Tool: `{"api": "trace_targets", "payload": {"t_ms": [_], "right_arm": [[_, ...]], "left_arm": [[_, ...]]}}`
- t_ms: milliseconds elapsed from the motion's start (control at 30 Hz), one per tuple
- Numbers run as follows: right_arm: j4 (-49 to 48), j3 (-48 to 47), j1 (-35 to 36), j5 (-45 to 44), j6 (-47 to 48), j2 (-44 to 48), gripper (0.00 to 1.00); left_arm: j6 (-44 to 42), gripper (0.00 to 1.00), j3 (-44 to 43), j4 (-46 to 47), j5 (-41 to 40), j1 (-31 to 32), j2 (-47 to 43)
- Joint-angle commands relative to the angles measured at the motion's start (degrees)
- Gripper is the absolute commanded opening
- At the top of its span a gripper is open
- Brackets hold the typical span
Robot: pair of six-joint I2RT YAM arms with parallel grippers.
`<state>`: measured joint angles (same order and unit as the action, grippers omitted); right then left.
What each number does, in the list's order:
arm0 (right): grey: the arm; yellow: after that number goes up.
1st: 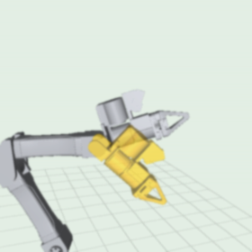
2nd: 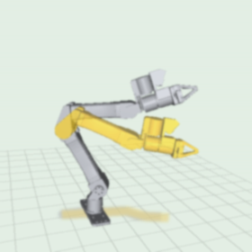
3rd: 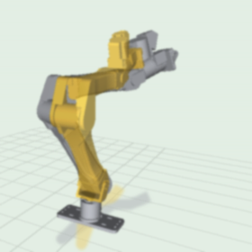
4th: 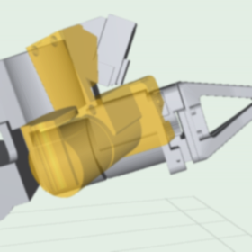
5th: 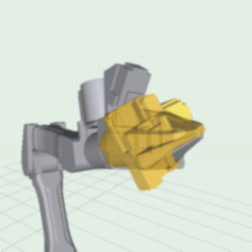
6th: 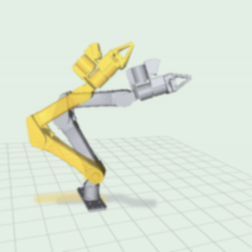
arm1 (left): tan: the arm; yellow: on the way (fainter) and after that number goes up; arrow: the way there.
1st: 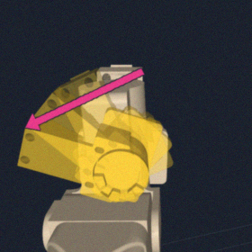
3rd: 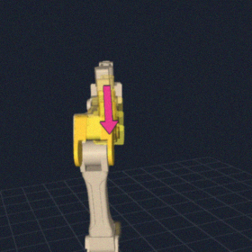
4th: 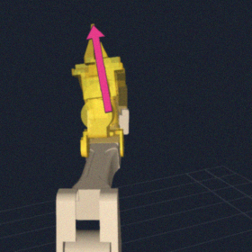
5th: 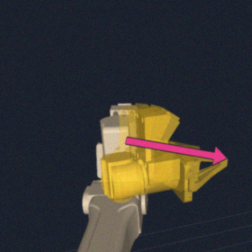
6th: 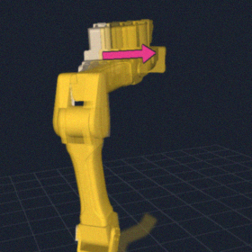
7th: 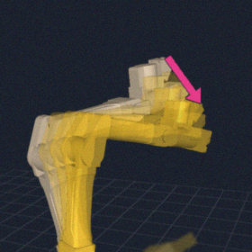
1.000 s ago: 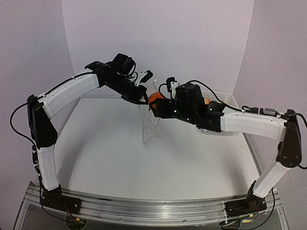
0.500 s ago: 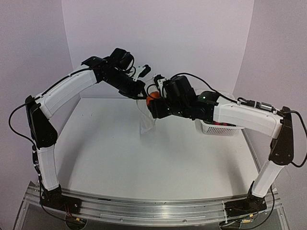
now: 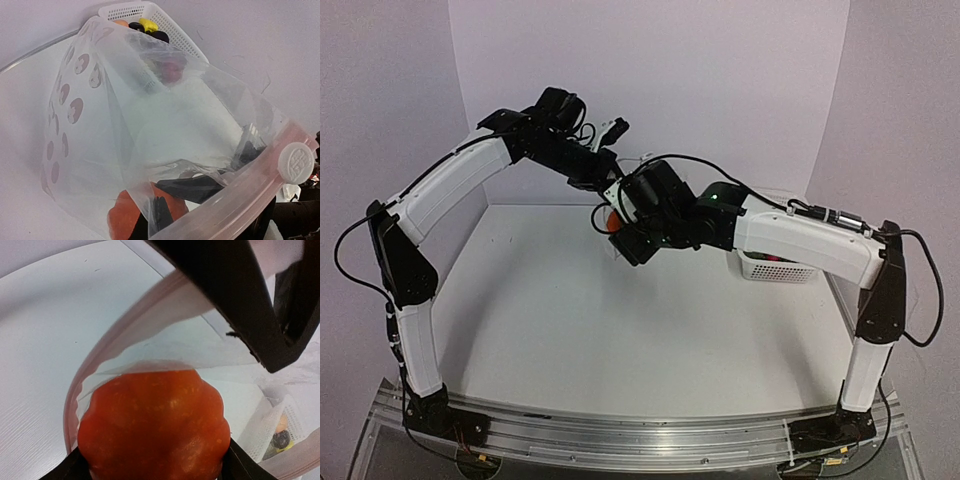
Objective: Place the food in the zip-top bag and seal the zipper
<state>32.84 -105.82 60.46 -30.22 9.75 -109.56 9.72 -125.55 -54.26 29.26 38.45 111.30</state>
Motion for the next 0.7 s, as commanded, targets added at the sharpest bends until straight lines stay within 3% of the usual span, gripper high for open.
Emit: {"api": "trace_targets", "payload": {"t_ms": [0,167,433,467,533,667], "right_arm": [[-1.6,-5.29,0.46,1.11,1.37,-0.89,0.51],[-4.09,-6.97,0.43,-6.01,-0.09,0.63,0.6],[-5.49,-10.81,0.47,-8.07,-2.29,0.1,0.71],[-5.48,-11.31,0.45,-8.38,-2.55,0.4,0.73],[-5.58,-12.31,0.45,-8.6,-2.59,0.98,0.88],[-5.55,-13.86,0.45,-7.47,-1.28,0.48,0.94]], "left_arm": [[4.19,0.0,3.66,3.51,9.45,-0.09,-2.96],[5.21,0.0,8.43,3.4,10.53,-0.84,-3.4],[6.34,0.0,8.84,3.54,11.04,-1.84,-3.17],[6.74,0.0,9.63,3.56,11.19,-2.28,-3.21],[7.36,0.0,10.9,3.64,11.51,-3.05,-3.15],[7.95,0.0,10.86,4.19,12.85,-3.24,-2.7]]}}
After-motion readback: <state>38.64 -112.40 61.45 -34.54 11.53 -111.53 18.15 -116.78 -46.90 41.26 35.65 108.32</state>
